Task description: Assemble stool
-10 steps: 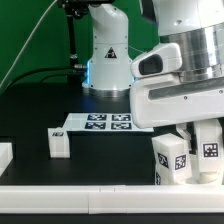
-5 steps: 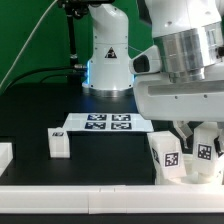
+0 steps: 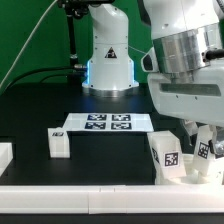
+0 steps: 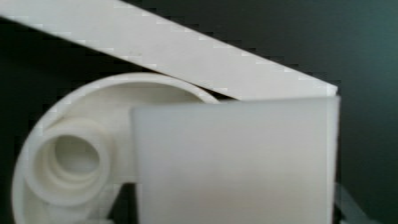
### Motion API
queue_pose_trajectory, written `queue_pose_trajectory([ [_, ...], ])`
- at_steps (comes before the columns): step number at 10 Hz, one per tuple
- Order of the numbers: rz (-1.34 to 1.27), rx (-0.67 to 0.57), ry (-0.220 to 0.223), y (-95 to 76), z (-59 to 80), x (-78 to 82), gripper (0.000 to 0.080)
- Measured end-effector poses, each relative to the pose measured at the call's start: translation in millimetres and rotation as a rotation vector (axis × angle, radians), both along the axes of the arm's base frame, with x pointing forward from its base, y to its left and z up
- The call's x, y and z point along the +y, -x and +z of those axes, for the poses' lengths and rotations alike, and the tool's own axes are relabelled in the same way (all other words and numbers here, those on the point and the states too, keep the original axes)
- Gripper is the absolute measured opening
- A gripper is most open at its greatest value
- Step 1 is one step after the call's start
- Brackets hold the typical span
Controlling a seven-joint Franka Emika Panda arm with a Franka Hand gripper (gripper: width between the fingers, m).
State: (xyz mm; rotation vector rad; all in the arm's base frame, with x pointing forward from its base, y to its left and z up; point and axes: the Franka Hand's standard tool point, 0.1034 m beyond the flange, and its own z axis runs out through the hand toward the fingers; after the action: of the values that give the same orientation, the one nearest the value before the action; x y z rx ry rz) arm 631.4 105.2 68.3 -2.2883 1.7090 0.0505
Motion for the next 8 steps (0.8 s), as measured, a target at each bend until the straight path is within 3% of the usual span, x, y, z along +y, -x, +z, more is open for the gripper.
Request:
queue_pose_trajectory([
  [2, -0.14, 0.035, -0.04, 0.8, -0.3, 3.0, 0.034],
  [4, -0.491, 0.093, -0.114, -0.3, -0.8, 11.8, 0.034],
  [5, -0.547, 0.091, -0.119, 0.7, -2.3, 15.5, 0.034],
  [7, -0.51, 0.082, -0.114, 0.8, -2.3, 16.1, 0.0586],
  [8, -0.483, 0.075, -0.109, 0.9, -2.4, 16.6, 0.063],
])
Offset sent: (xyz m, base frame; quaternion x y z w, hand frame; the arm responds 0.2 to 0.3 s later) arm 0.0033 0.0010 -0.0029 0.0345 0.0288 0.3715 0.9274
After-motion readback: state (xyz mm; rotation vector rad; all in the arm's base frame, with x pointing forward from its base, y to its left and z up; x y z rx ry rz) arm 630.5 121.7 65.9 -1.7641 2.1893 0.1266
